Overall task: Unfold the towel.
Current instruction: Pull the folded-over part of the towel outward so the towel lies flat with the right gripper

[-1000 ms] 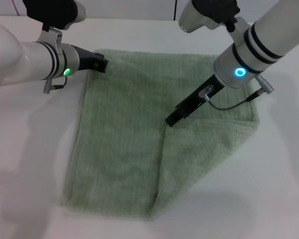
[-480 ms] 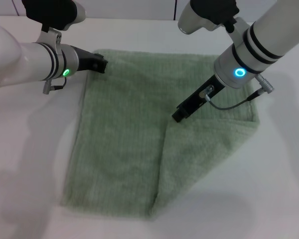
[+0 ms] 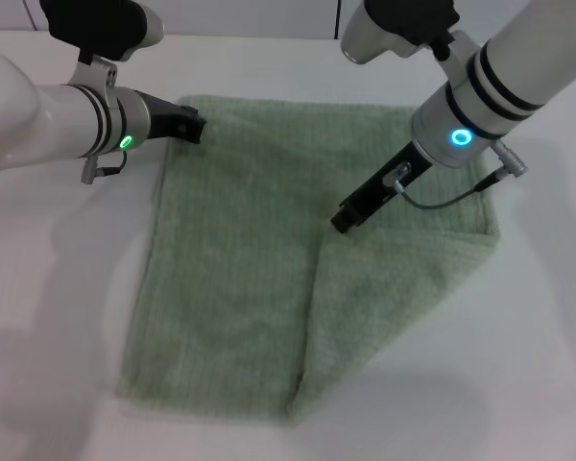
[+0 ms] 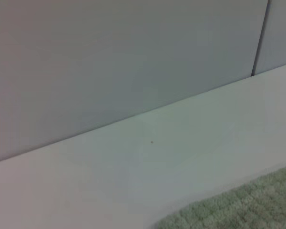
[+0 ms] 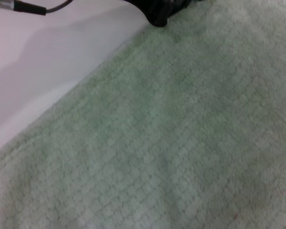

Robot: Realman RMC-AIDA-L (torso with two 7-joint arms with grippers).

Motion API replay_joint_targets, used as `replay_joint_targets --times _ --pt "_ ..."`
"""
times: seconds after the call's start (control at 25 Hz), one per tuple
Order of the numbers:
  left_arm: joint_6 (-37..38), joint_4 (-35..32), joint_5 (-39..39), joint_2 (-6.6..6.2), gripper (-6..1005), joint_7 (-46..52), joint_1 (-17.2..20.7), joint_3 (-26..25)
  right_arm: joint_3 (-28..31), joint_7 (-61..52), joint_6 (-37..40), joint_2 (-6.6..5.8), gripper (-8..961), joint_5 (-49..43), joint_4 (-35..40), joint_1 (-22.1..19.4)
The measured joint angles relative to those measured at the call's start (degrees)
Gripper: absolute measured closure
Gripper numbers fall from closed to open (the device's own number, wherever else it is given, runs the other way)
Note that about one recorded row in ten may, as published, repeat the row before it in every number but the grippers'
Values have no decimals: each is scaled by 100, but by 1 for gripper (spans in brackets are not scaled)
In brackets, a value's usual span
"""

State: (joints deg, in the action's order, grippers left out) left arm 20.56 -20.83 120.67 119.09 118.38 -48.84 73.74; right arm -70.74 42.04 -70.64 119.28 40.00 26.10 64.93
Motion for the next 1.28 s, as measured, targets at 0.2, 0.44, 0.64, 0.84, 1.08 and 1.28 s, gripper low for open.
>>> replay_joint_targets --times 0.2,0.44,0.64,0.84,1.08,1.28 --pt "-3 0 0 0 1000 0 16 0 -2 -15 -206 6 900 47 323 -52" --pt "-12 0 0 0 1000 0 32 0 -2 -97 -494 7 899 77 695 -137" --pt "-16 0 0 0 1000 -5 39 0 -29 -175 -520 8 900 46 755 -148" --pt "-18 0 0 0 1000 -8 41 0 -334 -282 -296 18 883 25 704 -148" --pt "-18 -1 0 0 1000 -9 42 0 -427 -313 -232 25 850 78 686 -127" --pt "-18 -11 0 0 1000 -9 48 0 -508 -312 -161 25 678 78 639 -124"
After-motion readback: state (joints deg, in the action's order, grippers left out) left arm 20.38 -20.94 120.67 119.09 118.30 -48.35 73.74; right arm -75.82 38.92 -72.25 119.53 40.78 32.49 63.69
